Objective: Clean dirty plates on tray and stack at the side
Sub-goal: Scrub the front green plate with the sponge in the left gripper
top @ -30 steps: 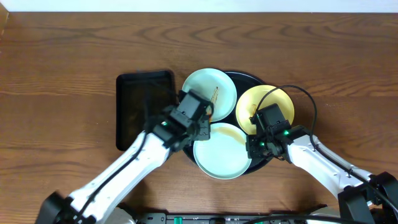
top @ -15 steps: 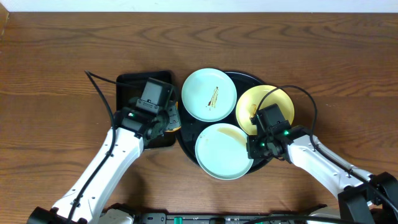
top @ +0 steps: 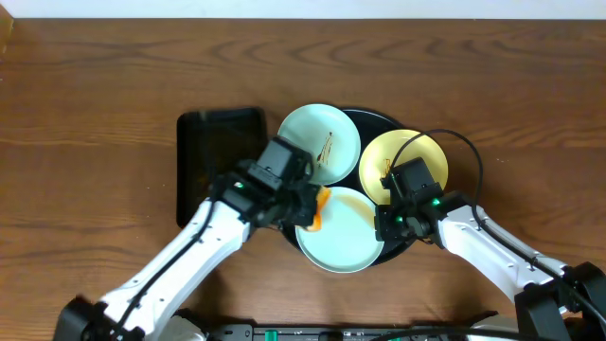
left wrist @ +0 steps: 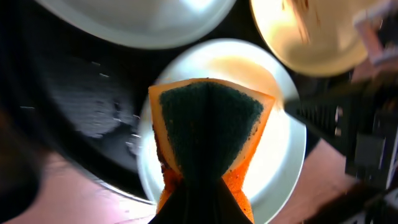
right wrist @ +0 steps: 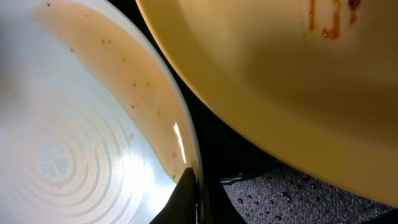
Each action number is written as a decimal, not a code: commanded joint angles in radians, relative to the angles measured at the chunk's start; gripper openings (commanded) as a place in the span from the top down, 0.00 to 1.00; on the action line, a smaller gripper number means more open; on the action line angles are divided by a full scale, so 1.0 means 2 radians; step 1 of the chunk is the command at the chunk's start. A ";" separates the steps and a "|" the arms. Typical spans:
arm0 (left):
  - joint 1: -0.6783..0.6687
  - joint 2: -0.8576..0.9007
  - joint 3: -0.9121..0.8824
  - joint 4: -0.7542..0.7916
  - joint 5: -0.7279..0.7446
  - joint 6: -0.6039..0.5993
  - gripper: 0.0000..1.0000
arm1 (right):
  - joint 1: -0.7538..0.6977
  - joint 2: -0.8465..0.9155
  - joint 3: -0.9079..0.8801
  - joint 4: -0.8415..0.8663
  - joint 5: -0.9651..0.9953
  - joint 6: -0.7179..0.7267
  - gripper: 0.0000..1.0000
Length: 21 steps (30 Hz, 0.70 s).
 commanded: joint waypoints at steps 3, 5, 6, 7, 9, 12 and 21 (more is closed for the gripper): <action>-0.024 0.069 -0.002 0.017 0.010 0.000 0.92 | 0.004 0.004 -0.002 -0.005 0.010 -0.003 0.99; -0.024 0.090 -0.002 0.021 0.010 -0.003 0.93 | 0.004 0.004 -0.002 -0.005 0.010 -0.003 0.99; -0.024 0.102 -0.002 0.022 0.006 -0.003 0.93 | 0.004 0.004 -0.002 -0.005 0.010 -0.003 0.99; -0.024 0.110 -0.002 0.022 -0.003 -0.003 0.93 | 0.004 0.004 -0.002 -0.005 0.010 -0.003 0.99; -0.024 0.125 -0.002 0.022 -0.033 -0.005 0.93 | 0.004 0.004 -0.002 -0.005 0.010 -0.003 0.99; -0.024 0.128 -0.002 0.026 -0.086 -0.004 0.92 | 0.004 0.004 -0.002 -0.006 0.010 -0.003 0.99; -0.023 0.089 0.002 0.042 -0.187 -0.005 0.92 | 0.004 0.004 -0.002 -0.008 0.010 -0.003 0.99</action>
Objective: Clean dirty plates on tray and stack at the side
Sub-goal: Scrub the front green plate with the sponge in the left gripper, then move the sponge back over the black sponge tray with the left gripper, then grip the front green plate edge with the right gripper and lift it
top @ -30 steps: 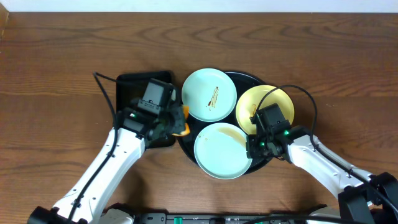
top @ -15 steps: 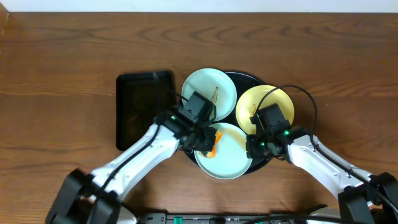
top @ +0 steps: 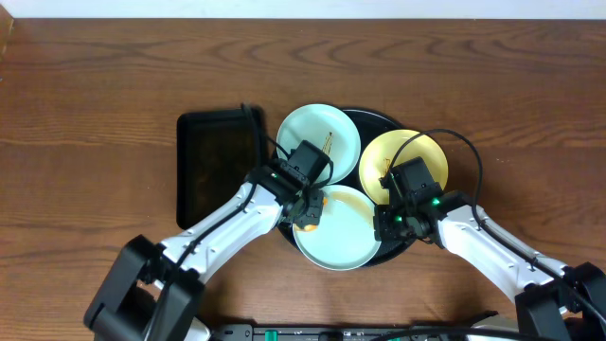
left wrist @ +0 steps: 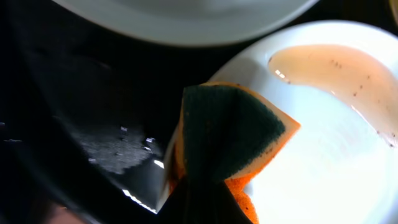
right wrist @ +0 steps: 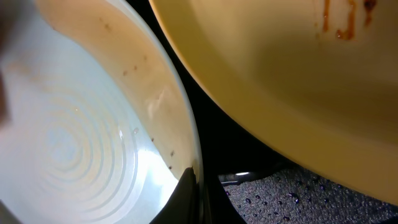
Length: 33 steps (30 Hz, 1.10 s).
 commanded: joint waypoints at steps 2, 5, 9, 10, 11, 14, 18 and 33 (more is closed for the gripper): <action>0.003 -0.035 0.002 0.001 -0.080 -0.001 0.92 | 0.003 0.005 -0.004 -0.007 0.018 -0.003 0.99; 0.003 -0.056 0.002 0.001 -0.078 -0.001 0.92 | 0.003 0.005 -0.004 -0.007 0.018 -0.003 0.99; 0.010 -0.100 0.002 0.001 -0.079 -0.001 0.93 | 0.003 0.005 -0.004 -0.007 0.018 -0.003 0.99; 0.014 -0.108 0.002 0.000 -0.079 -0.001 0.92 | 0.003 0.005 -0.004 -0.008 0.018 -0.003 0.99; 0.021 -0.116 0.002 -0.001 -0.079 -0.001 0.93 | 0.003 0.005 -0.004 -0.009 0.018 -0.003 0.98; 0.054 -0.132 0.002 -0.009 -0.079 -0.001 0.93 | 0.003 0.005 -0.004 -0.009 0.018 -0.003 0.84; 0.126 -0.132 0.002 -0.024 -0.060 -0.001 0.92 | 0.003 0.005 -0.004 -0.009 0.018 -0.003 0.79; 0.286 -0.097 0.002 -0.024 0.073 0.000 0.92 | 0.003 0.005 -0.004 -0.020 0.018 -0.003 0.99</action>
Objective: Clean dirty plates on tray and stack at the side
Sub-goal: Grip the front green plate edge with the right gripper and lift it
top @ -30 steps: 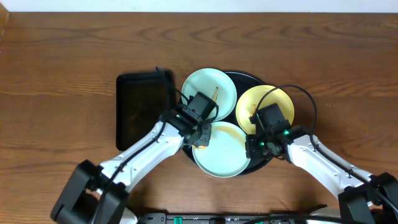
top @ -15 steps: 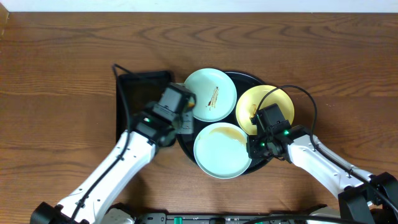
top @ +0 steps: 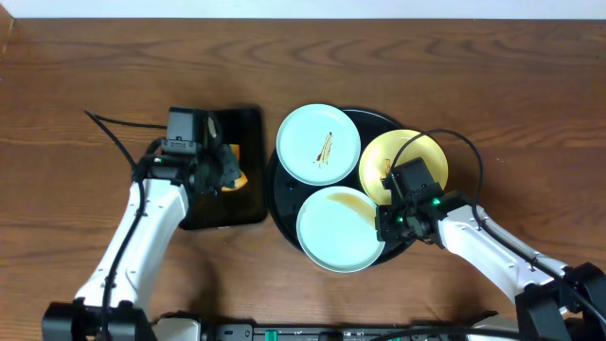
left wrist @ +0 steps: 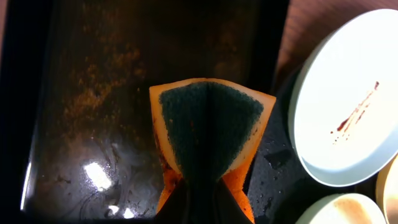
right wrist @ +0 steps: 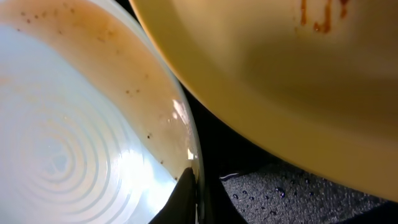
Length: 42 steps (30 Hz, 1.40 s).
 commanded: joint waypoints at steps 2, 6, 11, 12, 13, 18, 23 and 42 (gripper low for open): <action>0.009 0.008 0.002 -0.001 0.030 0.002 0.92 | 0.004 0.005 -0.003 -0.013 0.007 -0.004 0.99; 0.009 0.008 0.002 -0.002 0.028 0.002 0.92 | 0.004 0.003 -0.002 0.002 0.006 -0.012 0.99; 0.009 0.008 0.002 -0.008 0.025 0.002 0.92 | 0.004 -0.022 0.016 -0.006 0.007 -0.050 0.99; 0.009 0.008 0.002 -0.009 0.023 0.002 0.92 | 0.004 -0.036 0.024 -0.014 0.007 -0.065 0.99; 0.009 0.008 0.002 -0.009 0.023 0.002 0.92 | 0.004 -0.045 0.028 -0.018 0.008 -0.071 0.99; 0.009 0.008 0.002 -0.009 0.023 0.001 0.92 | 0.004 -0.086 0.043 -0.035 0.059 -0.080 0.99; 0.009 0.008 0.002 -0.009 0.023 0.001 0.92 | 0.004 -0.108 0.046 -0.033 0.150 -0.099 0.99; 0.009 0.008 0.002 -0.009 0.023 0.002 0.92 | 0.137 -0.109 0.091 0.027 0.426 -0.198 0.99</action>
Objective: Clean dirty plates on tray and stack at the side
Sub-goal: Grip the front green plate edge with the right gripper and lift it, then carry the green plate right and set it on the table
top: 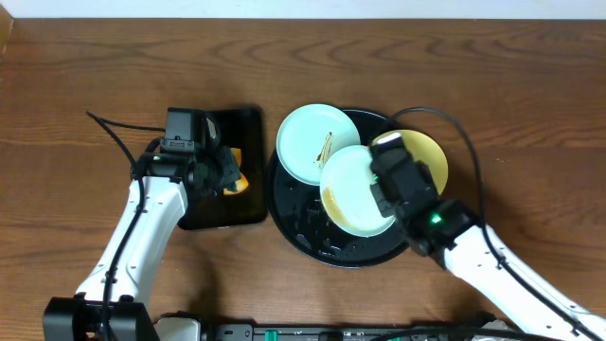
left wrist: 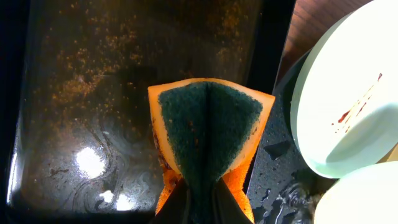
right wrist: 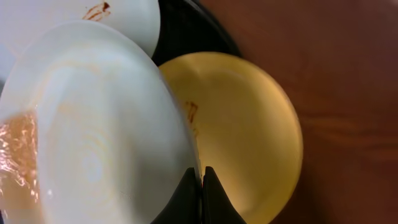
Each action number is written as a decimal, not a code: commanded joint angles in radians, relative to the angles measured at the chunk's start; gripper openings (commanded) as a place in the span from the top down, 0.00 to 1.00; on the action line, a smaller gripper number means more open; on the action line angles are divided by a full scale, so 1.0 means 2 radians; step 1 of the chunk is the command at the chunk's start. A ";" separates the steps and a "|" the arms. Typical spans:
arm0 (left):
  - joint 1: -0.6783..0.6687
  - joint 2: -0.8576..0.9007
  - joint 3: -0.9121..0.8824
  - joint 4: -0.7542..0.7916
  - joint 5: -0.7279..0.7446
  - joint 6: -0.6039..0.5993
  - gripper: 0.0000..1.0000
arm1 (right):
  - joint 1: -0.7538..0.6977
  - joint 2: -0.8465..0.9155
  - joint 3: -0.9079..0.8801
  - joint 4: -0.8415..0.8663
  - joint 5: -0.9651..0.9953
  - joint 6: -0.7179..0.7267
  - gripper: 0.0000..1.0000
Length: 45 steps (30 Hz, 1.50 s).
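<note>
My right gripper (top: 386, 180) is shut on the rim of a pale green plate (top: 355, 191), held tilted above the round black tray (top: 312, 237); brownish liquid pools at its lower edge (right wrist: 18, 143). Another pale green plate (top: 312, 142) with a red-brown streak lies at the tray's back left. A yellow plate (top: 426, 156) with a small stain sits at the back right. My left gripper (top: 222, 175) is shut on an orange sponge (left wrist: 208, 134) with a dark green face, over the black rectangular tray (top: 204, 204).
The rectangular tray (left wrist: 93, 93) holds murky water with orange specks. Water drops lie on the round tray's floor (left wrist: 273, 162). Brown wooden table (top: 521, 85) stretches all around, with a cable (top: 109, 128) trailing from the left arm.
My right gripper has lifted the washed pale green plate off the round tray and tilted it; it now hangs over the tray's middle. The left gripper with the sponge stays over the rectangular tray.
My left gripper held the sponge on the front pale green plate, at its left edge, while my right gripper pinched that plate's rim. Then the sponge was over the rectangular tray. Now the plate is raised and tilted, liquid gathered at its low edge.
</note>
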 commanded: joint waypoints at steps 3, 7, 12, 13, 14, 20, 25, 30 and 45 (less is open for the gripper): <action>0.002 0.000 0.002 0.000 0.002 0.002 0.92 | 0.065 -0.006 0.020 0.020 0.144 -0.059 0.99; 0.002 0.000 0.002 0.000 0.002 0.002 0.92 | 0.110 -0.006 0.020 0.047 0.185 -0.094 0.99; 0.002 0.000 0.002 0.000 0.002 0.002 0.93 | 0.160 -0.006 0.020 0.091 0.240 -0.168 0.99; 0.002 0.000 0.002 0.000 0.002 0.002 0.92 | 0.168 -0.006 0.020 0.098 0.252 -0.182 0.99; 0.002 0.000 0.002 0.000 0.002 0.002 0.92 | 0.174 -0.006 0.020 0.103 0.259 -0.192 0.99; 0.002 0.000 0.002 0.000 0.002 0.002 0.92 | 0.205 -0.006 0.020 0.124 0.295 -0.241 0.99; 0.002 0.000 0.002 0.000 0.002 0.002 0.92 | 0.219 -0.006 0.020 0.142 0.336 -0.277 0.99; 0.002 0.000 0.002 0.000 0.002 0.002 0.92 | 0.220 -0.006 0.020 0.152 0.349 -0.290 0.99; 0.002 0.000 0.002 0.000 0.002 0.002 0.92 | 0.219 -0.006 0.020 0.166 0.364 -0.268 0.99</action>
